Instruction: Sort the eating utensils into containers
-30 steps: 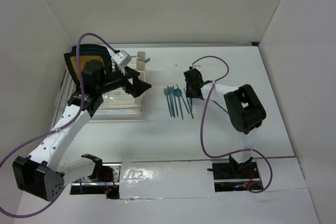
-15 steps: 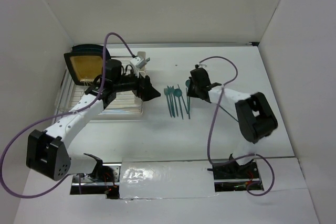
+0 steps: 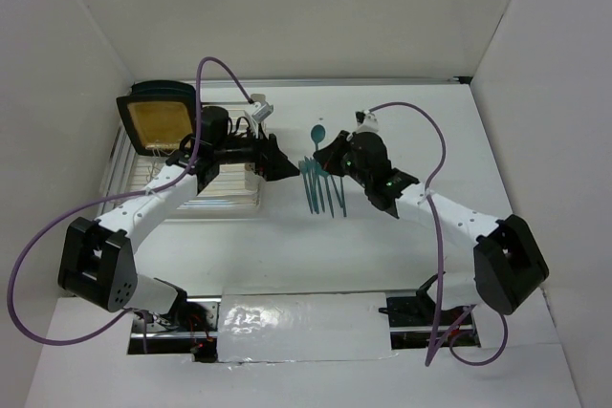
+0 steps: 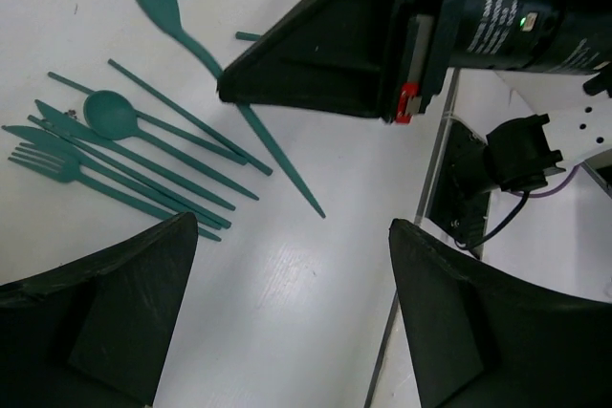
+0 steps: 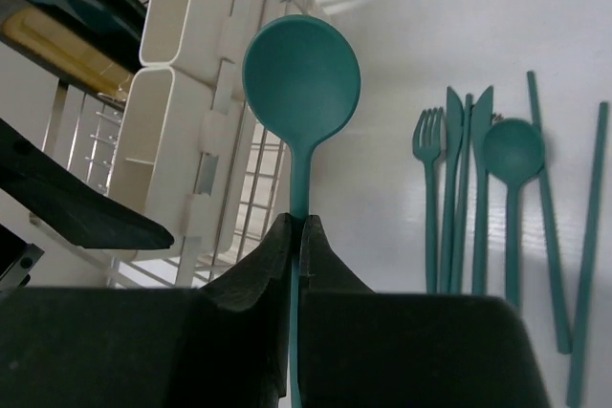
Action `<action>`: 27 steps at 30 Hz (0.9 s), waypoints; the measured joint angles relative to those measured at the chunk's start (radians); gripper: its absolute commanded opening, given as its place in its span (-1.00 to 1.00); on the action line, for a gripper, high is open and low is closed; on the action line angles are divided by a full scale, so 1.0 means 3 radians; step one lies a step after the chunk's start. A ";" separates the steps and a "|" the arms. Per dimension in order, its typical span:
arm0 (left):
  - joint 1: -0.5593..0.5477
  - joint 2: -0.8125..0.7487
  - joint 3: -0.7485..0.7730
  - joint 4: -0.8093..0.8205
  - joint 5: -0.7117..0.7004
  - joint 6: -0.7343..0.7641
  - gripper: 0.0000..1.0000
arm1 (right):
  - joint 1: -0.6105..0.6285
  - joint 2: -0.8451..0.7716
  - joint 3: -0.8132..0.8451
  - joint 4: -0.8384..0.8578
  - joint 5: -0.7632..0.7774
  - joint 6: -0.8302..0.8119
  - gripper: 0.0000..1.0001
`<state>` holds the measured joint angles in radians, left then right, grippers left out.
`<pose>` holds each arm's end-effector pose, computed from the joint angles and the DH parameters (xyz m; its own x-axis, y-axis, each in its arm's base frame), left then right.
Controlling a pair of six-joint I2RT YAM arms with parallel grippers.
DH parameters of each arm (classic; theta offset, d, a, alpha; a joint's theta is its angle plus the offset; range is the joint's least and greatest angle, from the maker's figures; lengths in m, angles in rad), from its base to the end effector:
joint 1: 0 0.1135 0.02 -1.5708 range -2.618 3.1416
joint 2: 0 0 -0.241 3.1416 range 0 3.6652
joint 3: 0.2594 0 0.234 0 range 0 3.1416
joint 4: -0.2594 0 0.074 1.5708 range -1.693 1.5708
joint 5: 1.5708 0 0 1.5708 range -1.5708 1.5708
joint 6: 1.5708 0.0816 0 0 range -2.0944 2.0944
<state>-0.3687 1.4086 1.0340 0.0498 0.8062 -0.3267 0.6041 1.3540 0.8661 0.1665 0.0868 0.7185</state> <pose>0.2933 -0.1765 0.2828 -0.5667 -0.0192 -0.8237 0.7450 0.4150 -0.5223 0.2867 0.1892 0.2468 -0.5236 0.4354 -0.7323 -0.2039 0.7705 0.6039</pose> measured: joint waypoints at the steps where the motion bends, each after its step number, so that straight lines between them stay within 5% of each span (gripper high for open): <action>1: 0.0000 0.0000 -0.0006 0.0033 0.0031 -0.0019 0.86 | 0.0034 -0.0006 -0.0037 0.0017 0.0014 0.0038 -1.00; 20: -0.0001 0.0000 -0.0024 0.0086 0.0001 -0.0067 0.74 | 0.0544 -0.0131 -0.0025 0.0326 0.0417 0.0359 -1.00; 27: -0.0001 0.0000 -0.0024 0.0084 -0.0050 -0.0069 0.48 | 0.0757 -0.0122 0.0111 0.0430 0.0621 0.0395 -1.00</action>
<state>-0.3691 1.4086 1.0267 0.0750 0.7914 -0.3473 0.8310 1.3174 0.8993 0.2955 0.2729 0.8371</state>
